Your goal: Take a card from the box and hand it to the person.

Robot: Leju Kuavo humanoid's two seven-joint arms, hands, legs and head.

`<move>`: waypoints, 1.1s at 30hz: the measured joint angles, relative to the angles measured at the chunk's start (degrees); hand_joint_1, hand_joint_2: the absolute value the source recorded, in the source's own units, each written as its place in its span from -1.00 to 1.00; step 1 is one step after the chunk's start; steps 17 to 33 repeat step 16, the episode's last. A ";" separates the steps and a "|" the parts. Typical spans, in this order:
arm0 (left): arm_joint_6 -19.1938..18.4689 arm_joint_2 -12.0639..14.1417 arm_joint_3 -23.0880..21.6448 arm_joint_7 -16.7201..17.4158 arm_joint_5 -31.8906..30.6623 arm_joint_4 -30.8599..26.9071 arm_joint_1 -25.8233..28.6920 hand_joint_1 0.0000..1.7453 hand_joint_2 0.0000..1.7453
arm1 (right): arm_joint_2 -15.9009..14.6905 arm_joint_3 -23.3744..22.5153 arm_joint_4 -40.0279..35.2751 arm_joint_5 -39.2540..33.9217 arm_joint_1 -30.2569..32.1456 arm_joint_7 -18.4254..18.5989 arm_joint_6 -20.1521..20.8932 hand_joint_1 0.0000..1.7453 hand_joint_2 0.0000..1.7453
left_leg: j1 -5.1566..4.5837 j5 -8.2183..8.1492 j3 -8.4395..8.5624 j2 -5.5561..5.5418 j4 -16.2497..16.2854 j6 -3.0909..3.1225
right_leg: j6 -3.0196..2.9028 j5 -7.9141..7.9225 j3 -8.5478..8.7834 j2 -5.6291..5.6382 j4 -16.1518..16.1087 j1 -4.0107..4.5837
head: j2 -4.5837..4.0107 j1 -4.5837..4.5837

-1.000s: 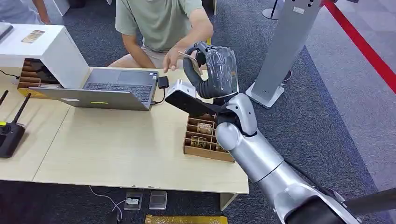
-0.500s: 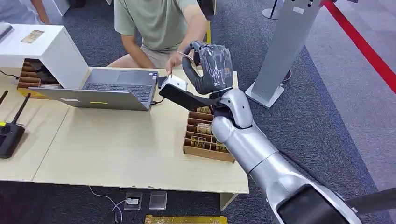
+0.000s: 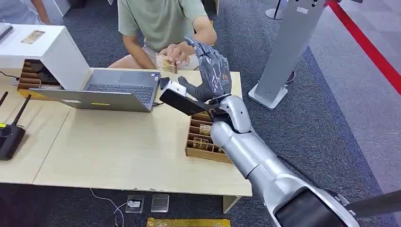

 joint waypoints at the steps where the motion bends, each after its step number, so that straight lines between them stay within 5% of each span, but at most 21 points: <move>1: 0.04 0.00 0.00 0.00 0.15 0.00 0.02 -1.00 -1.00 | 0.04 -0.07 0.04 -0.17 0.10 0.00 -0.02 -1.00 1.00 | 0.00 0.00 0.00 0.00 0.00 0.00 | 0.00 0.00 -0.01 0.00 0.00 0.00 | 0.02 -0.02; 12: 0.35 0.48 0.11 0.07 4.35 0.00 0.06 -1.00 -1.00 | -1.66 -1.64 -4.22 -2.86 3.71 1.64 0.24 -1.00 1.00 | 0.00 0.00 0.02 0.01 0.00 0.00 | 0.00 0.00 -0.04 0.00 -0.01 0.00 | 0.02 -0.04; 16: 0.42 0.48 0.11 -0.57 7.92 0.00 0.13 -1.00 -1.00 | -5.47 -1.86 -12.86 -3.71 8.17 6.15 8.67 -1.00 1.00 | 0.00 0.00 0.03 0.01 0.00 0.00 | 0.00 0.00 -0.01 0.00 -0.04 -0.01 | 0.00 -0.02; 33: 0.42 0.48 0.11 -0.57 7.92 0.00 0.13 -1.00 -1.00 | -5.47 -1.86 -12.86 -3.71 8.17 6.15 8.67 -1.00 1.00 | 0.00 0.00 0.03 0.01 0.00 0.00 | 0.00 0.00 -0.01 0.00 -0.04 -0.01 | 0.00 -0.02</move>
